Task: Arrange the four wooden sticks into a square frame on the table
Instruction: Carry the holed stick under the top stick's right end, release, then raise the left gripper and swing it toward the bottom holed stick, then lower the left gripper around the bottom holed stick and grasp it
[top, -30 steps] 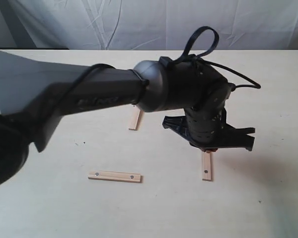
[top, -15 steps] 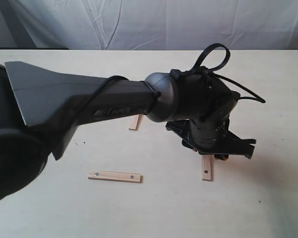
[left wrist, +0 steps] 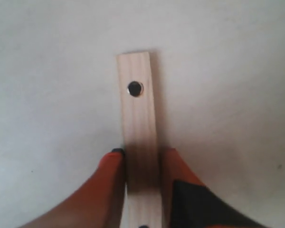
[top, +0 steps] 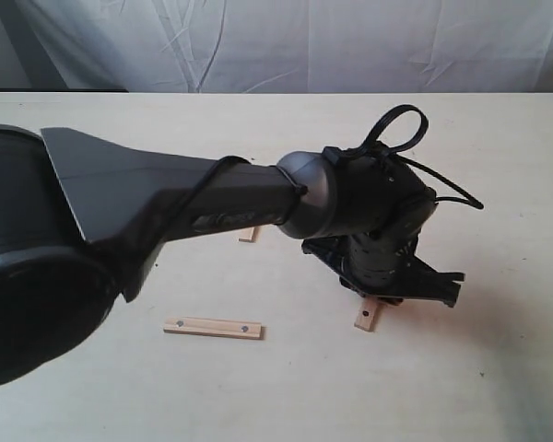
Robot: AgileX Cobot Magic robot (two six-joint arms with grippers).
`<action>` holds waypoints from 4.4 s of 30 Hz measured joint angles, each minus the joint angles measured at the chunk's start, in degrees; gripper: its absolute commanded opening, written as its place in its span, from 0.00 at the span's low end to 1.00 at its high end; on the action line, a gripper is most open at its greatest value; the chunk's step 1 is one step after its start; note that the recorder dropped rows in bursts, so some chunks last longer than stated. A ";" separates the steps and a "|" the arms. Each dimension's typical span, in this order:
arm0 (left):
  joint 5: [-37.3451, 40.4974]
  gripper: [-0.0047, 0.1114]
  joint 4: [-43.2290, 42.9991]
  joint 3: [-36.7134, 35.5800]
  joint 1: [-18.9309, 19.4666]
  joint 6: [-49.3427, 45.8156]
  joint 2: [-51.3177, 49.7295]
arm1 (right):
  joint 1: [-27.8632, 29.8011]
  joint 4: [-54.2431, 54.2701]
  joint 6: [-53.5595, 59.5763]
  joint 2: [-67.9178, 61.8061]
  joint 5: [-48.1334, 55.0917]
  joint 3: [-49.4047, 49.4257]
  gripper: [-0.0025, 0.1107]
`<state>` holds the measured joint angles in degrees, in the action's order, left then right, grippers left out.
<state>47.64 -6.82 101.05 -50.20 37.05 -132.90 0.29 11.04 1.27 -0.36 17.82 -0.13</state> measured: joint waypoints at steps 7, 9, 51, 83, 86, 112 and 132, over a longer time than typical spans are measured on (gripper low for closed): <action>0.88 0.04 0.00 0.79 1.46 0.00 0.62 | 0.00 0.00 0.00 0.00 0.00 0.00 0.01; 1.23 0.04 -0.12 2.03 3.01 0.00 1.78 | 0.00 0.00 0.00 0.00 0.00 0.00 0.01; -0.04 0.28 1.21 5.57 15.68 -2.33 -0.75 | 0.00 0.00 0.00 0.00 0.00 0.00 0.01; 11.98 0.04 -6.56 5.57 15.92 -23.46 7.79 | 0.00 0.00 0.00 0.00 0.00 0.00 0.01; 12.40 0.04 -6.56 4.91 15.92 -26.11 9.36 | 0.00 0.00 0.00 0.00 0.00 0.00 0.01; -7.16 0.04 13.59 -39.21 22.77 -78.31 30.60 | 0.00 0.00 0.00 0.00 0.00 0.00 0.01; -9.65 0.04 24.87 -45.61 22.77 -106.73 34.74 | 0.00 0.00 0.00 0.00 0.00 0.00 0.01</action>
<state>37.98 18.05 55.45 -27.43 -69.68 -98.16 0.29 11.04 1.27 -0.36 17.82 -0.13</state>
